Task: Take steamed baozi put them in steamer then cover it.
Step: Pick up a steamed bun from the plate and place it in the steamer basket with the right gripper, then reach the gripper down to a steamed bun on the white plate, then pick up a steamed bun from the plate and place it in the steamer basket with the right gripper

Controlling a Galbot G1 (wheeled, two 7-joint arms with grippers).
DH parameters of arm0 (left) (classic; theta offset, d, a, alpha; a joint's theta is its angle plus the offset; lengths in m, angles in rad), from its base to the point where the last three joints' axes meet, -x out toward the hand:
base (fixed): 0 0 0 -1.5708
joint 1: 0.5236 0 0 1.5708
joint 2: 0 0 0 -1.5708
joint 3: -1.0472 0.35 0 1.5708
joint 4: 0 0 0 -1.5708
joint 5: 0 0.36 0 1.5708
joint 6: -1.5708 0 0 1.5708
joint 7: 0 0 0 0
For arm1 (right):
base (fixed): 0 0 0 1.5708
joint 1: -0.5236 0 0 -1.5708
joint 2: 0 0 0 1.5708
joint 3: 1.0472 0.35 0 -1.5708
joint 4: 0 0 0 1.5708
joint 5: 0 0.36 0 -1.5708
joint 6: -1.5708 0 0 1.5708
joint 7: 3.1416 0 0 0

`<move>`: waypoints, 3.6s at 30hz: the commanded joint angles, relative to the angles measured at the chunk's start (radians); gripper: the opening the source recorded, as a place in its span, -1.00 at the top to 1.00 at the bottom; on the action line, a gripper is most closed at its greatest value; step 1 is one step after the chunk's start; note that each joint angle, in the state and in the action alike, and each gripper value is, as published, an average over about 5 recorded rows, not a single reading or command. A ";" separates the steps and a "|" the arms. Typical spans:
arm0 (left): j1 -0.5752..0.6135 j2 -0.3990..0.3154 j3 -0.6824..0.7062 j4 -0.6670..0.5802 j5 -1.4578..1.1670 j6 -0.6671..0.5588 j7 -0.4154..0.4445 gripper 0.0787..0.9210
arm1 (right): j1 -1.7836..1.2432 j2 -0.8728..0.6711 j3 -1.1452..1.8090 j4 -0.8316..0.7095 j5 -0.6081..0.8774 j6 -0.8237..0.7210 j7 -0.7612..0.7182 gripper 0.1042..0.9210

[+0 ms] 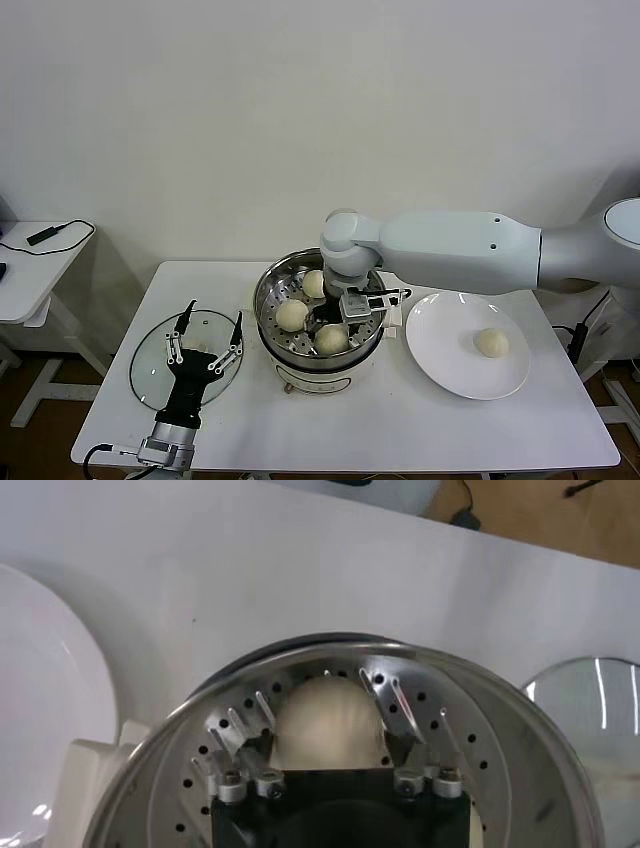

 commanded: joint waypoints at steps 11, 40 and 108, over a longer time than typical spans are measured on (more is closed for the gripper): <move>-0.010 0.002 0.007 0.008 0.001 0.002 0.000 -0.77 | 0.085 -0.191 0.181 -0.073 0.353 -0.285 -0.195 -0.76; 0.003 0.005 0.005 -0.025 0.005 0.014 -0.005 -0.77 | -0.278 -0.597 0.157 -0.504 0.470 -0.573 -0.073 -0.76; 0.003 0.007 0.004 -0.035 0.006 0.015 -0.010 -0.77 | 0.254 -0.045 -0.140 -0.256 0.915 -0.821 -0.186 -0.30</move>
